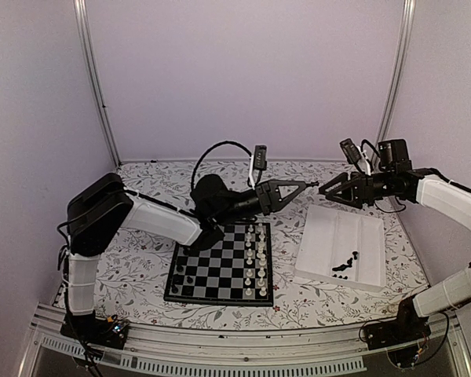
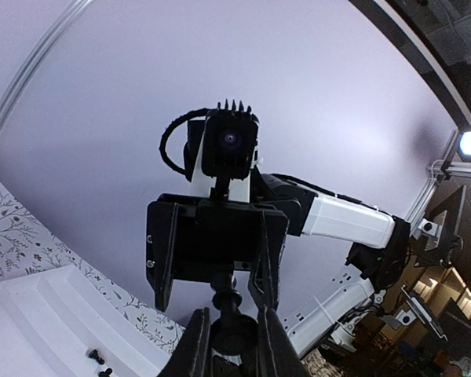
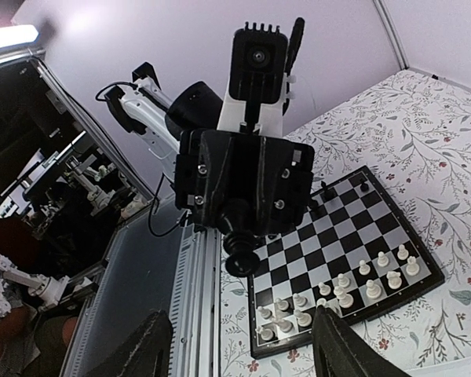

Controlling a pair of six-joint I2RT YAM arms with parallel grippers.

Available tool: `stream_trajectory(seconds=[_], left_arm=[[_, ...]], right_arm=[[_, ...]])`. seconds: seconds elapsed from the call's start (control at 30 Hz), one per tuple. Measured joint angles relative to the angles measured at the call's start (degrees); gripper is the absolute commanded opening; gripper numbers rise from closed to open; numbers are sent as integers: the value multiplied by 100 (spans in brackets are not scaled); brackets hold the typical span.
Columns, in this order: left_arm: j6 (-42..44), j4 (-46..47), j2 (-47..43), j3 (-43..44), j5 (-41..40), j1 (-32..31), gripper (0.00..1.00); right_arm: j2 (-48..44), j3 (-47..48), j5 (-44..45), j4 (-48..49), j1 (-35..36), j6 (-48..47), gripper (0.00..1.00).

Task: Set up the chess pieces on the board
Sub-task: Place the chess piece on the chessboard.

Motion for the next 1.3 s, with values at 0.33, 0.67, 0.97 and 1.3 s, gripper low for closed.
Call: stream_trajectory(seconds=[0.33, 0.67, 0.97, 1.3], left_arm=[[-138, -70, 310, 369, -33, -52, 7], [-142, -190, 424, 573, -28, -122, 7], [-164, -297, 535, 697, -4, -142, 6], [-129, -446, 533, 741, -72, -144, 28]], right_arm=[[2, -144, -332, 863, 52, 841, 56], [153, -72, -317, 981, 87, 968, 42], [179, -66, -243, 1049, 87, 1123, 23], [177, 17, 79, 826, 98, 848, 5]])
